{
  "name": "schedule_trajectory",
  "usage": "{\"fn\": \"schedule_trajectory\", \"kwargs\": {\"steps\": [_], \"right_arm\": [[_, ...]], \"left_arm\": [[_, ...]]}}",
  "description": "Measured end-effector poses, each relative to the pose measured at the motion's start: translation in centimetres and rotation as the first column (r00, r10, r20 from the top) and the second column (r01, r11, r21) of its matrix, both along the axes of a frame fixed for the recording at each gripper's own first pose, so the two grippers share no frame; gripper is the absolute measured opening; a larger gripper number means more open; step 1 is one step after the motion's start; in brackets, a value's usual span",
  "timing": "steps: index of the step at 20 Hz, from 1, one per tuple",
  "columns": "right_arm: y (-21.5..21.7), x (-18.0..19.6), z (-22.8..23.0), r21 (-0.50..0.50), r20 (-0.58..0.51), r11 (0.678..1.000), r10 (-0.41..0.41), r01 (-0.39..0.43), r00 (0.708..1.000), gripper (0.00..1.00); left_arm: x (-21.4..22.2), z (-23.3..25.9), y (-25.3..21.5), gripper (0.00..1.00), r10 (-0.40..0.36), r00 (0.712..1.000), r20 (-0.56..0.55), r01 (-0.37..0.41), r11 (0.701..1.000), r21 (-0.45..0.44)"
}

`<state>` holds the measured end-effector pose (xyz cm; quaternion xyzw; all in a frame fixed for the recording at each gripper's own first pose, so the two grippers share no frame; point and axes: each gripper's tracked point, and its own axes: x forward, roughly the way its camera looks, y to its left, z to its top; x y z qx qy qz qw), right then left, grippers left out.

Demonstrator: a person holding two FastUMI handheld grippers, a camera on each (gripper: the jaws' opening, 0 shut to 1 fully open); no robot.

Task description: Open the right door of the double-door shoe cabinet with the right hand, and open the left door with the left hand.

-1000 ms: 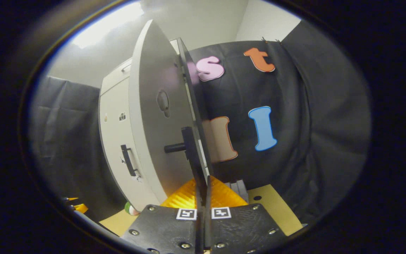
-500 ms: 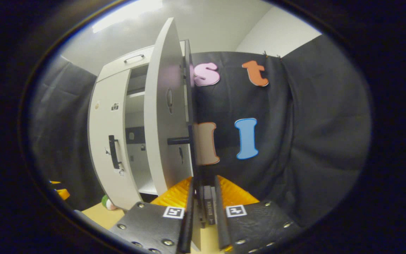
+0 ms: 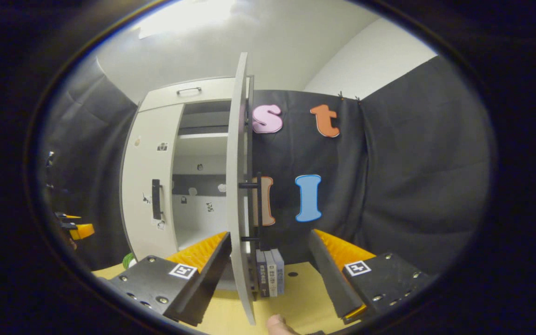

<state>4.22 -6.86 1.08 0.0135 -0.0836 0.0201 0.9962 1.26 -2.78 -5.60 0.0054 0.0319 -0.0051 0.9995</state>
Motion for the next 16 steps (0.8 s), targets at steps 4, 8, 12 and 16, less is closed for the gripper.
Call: {"fn": "schedule_trajectory", "kwargs": {"steps": [4,8,12,16], "right_arm": [[1.2,-3.1,-0.1,0.023,0.020,1.000,-0.015,0.015,1.000,0.99],[2.9,-5.0,-2.5,0.062,-0.037,0.998,0.030,-0.028,0.999,0.96],[4.2,-5.8,-3.4,0.062,-0.040,0.996,0.065,-0.063,0.997,0.99],[4.4,-6.6,-4.5,0.059,-0.051,0.996,0.068,-0.065,0.996,0.95]], "left_arm": [[2.5,1.7,-1.3,0.96,-0.040,0.999,0.007,0.040,0.999,0.009],[6.9,3.3,-3.3,0.95,-0.065,0.998,0.010,0.065,0.997,-0.044],[10.6,4.5,-5.3,0.95,-0.103,0.995,0.006,0.103,0.992,-0.080],[13.3,6.1,-7.7,0.96,-0.130,0.990,0.047,0.133,0.989,-0.071]]}}
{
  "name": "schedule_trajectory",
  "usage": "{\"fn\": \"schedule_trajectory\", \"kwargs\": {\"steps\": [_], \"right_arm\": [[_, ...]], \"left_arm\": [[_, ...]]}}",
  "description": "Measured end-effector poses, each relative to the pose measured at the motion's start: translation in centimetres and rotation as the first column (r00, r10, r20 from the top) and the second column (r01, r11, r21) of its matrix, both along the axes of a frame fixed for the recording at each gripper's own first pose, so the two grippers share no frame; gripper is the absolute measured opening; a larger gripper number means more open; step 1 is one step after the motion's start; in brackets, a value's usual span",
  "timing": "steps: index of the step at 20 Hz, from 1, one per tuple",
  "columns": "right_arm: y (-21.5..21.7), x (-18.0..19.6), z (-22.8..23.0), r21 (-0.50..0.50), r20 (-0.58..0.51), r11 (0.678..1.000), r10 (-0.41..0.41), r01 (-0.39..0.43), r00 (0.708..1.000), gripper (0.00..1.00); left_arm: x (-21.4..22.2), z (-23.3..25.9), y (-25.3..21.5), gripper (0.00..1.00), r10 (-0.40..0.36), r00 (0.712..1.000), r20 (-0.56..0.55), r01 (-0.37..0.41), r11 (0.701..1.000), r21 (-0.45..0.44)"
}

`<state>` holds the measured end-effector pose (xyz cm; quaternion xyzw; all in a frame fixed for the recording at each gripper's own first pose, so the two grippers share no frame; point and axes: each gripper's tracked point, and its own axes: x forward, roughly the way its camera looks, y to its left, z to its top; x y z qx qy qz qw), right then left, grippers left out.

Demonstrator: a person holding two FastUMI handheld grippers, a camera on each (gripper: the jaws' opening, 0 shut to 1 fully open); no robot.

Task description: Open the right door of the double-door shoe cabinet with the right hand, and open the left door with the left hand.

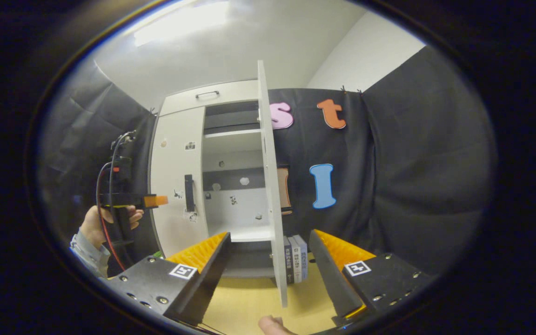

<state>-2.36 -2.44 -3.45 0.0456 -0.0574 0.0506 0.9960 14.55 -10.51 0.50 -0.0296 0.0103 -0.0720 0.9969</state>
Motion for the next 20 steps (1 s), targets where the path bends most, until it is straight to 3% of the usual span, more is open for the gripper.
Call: {"fn": "schedule_trajectory", "kwargs": {"steps": [1,2,6,10,14,18,20], "right_arm": [[0.2,-0.3,-0.4,0.000,-0.005,1.000,0.006,-0.006,1.000,0.99],[0.5,-0.8,-0.7,0.001,-0.012,1.000,0.017,-0.017,1.000,0.95],[1.4,-2.8,-1.1,0.011,-0.007,0.999,0.046,-0.046,0.999,0.99],[1.0,-4.2,-1.2,0.026,0.016,0.999,0.038,-0.039,0.999,0.99],[0.9,-4.4,-1.5,0.024,0.014,1.000,0.020,-0.020,1.000,0.99],[1.1,-4.3,-2.3,0.027,0.003,0.999,0.029,-0.030,1.000,0.99],[1.0,-4.4,-2.6,0.027,-0.003,0.999,0.032,-0.031,0.999,0.96]], "left_arm": [[0.6,0.0,-0.7,0.95,-0.007,1.000,0.001,0.007,1.000,0.002],[1.2,-0.1,-1.5,0.96,-0.017,1.000,-0.008,0.017,1.000,0.013],[3.8,0.1,-3.9,0.96,-0.026,1.000,-0.012,0.026,0.999,0.042],[6.0,1.4,-5.4,0.95,-0.029,0.999,0.031,0.028,0.999,0.044],[7.2,0.8,-6.4,0.95,-0.026,1.000,-0.017,0.027,0.998,0.057],[9.1,-0.6,-6.6,0.77,-0.009,0.998,-0.057,0.014,0.996,0.086],[10.3,-1.2,-6.3,0.60,-0.010,0.998,-0.069,0.017,0.995,0.098]]}}
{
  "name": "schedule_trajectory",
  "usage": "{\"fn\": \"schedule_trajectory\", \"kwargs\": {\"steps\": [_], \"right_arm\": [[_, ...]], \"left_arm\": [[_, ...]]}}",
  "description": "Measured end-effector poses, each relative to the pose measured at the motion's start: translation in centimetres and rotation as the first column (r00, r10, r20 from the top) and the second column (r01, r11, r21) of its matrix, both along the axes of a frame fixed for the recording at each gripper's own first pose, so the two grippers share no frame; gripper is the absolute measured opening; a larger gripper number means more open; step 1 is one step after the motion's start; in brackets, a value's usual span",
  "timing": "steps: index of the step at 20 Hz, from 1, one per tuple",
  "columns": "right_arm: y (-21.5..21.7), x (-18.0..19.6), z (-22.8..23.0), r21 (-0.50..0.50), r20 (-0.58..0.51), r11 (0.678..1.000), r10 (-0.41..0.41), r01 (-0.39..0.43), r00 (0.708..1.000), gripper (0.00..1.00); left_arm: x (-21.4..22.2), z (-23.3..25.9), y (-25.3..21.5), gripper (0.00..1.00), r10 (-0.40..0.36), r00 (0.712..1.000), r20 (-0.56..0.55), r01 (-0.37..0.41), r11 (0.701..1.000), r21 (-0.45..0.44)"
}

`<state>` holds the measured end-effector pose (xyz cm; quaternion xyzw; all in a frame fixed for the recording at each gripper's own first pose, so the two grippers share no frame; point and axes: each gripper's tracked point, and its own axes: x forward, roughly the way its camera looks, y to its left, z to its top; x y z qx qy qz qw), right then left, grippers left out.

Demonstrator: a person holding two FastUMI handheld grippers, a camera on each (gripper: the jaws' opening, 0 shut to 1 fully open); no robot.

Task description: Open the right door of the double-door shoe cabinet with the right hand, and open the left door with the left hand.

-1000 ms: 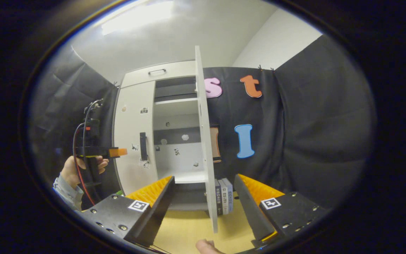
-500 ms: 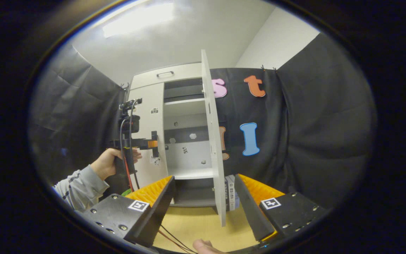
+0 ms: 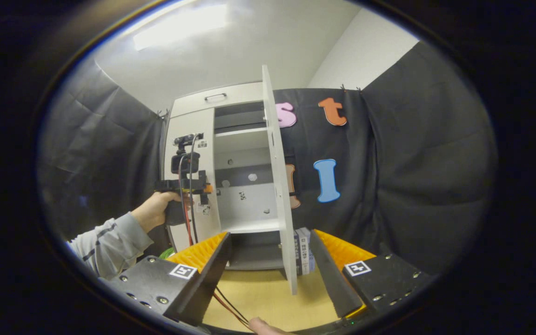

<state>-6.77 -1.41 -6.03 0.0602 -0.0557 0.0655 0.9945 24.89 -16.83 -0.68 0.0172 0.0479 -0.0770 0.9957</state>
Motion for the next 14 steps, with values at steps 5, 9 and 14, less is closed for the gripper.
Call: {"fn": "schedule_trajectory", "kwargs": {"steps": [5,9,14], "right_arm": [[-0.6,-0.2,-1.0,-0.004,-0.025,1.000,-0.023,0.023,0.999,0.99],[-0.2,-0.6,-1.1,0.001,-0.032,1.000,-0.018,0.018,0.999,0.99],[0.4,-1.1,-0.5,-0.017,-0.024,1.000,-0.021,0.021,0.999,0.99]], "left_arm": [[0.1,0.4,0.0,0.33,0.002,1.000,0.010,-0.002,0.999,-0.034],[0.1,0.1,0.1,0.27,0.015,0.999,-0.045,-0.018,0.998,-0.055],[-0.4,-0.1,0.2,0.22,0.015,0.998,-0.060,-0.017,0.999,-0.044]]}}
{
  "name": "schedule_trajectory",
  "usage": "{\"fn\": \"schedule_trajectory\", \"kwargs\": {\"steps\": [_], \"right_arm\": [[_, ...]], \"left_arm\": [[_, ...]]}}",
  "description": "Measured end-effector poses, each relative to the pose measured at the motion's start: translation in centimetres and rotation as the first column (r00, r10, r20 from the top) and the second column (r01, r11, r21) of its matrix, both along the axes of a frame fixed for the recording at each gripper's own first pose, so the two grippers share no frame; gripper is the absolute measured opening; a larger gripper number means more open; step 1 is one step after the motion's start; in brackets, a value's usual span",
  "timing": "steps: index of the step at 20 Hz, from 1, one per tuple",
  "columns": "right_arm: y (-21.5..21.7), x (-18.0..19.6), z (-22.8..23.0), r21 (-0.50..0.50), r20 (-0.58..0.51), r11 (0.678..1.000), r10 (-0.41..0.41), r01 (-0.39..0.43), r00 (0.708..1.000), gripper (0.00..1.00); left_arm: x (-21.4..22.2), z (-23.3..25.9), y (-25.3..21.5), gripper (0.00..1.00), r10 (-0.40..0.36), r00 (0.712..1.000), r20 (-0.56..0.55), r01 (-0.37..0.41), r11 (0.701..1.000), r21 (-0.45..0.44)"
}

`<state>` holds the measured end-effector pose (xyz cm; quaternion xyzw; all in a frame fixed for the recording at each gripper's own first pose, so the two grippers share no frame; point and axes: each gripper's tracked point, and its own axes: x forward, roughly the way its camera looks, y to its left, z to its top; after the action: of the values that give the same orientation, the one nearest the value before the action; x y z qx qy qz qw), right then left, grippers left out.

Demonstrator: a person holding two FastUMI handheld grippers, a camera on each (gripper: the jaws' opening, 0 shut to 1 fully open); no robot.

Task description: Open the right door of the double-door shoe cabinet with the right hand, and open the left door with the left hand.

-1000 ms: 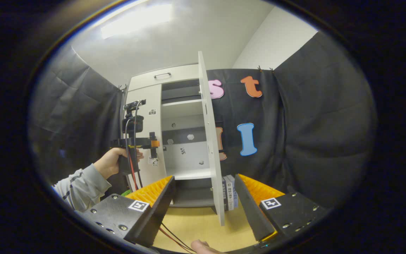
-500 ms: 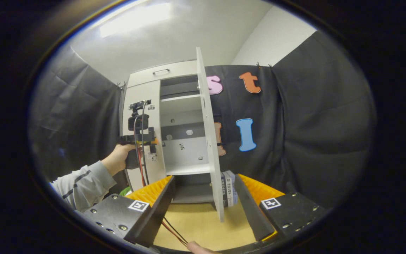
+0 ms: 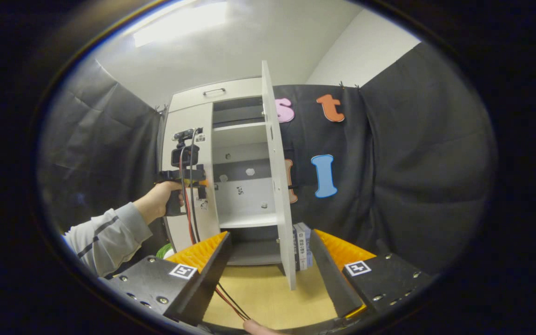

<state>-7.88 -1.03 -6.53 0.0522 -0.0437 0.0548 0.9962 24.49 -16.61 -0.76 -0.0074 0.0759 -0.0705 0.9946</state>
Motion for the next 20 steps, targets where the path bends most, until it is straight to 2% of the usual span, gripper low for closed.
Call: {"fn": "schedule_trajectory", "kwargs": {"steps": [7,9,10,12,13,14,16,19,20], "right_arm": [[2.3,-0.6,-0.3,-0.046,-0.002,0.999,0.029,-0.029,1.000,0.99],[2.2,-0.8,-0.4,-0.054,0.001,0.999,-0.005,0.005,1.000,0.99],[2.1,-1.0,-0.4,-0.059,0.003,0.998,-0.024,0.024,1.000,0.96],[2.3,-0.4,-0.2,-0.061,0.006,0.997,-0.054,0.055,0.999,0.99],[2.2,-0.2,-0.3,-0.055,0.005,0.997,-0.056,0.057,0.998,1.00],[2.5,-0.2,-0.3,-0.045,0.002,0.998,-0.052,0.052,0.999,0.96],[2.7,-0.6,-0.4,-0.036,-0.003,0.997,-0.067,0.067,0.998,0.99],[3.4,-0.4,-0.4,-0.062,0.004,0.994,-0.089,0.089,0.996,0.96],[3.7,-0.5,-0.3,-0.063,0.005,0.995,-0.082,0.082,0.997,0.99]], "left_arm": [[-3.1,0.2,0.7,0.22,-0.045,0.999,-0.009,0.045,0.999,-0.030],[-4.6,0.4,0.9,0.22,-0.069,0.998,0.001,0.069,0.997,-0.027],[-5.1,0.5,1.1,0.22,-0.078,0.997,0.006,0.078,0.997,-0.028],[-6.0,0.5,1.5,0.22,-0.100,0.995,0.013,0.100,0.995,-0.028],[-6.4,0.6,1.7,0.22,-0.112,0.994,0.013,0.112,0.993,-0.027],[-7.0,0.6,1.9,0.22,-0.120,0.993,0.015,0.120,0.992,-0.024],[-8.0,0.7,2.4,0.22,-0.135,0.991,0.017,0.135,0.991,-0.020],[-9.6,0.9,3.6,0.22,-0.146,0.989,0.023,0.146,0.989,-0.023],[-10.0,1.0,3.9,0.22,-0.148,0.989,0.027,0.149,0.989,-0.020]]}}
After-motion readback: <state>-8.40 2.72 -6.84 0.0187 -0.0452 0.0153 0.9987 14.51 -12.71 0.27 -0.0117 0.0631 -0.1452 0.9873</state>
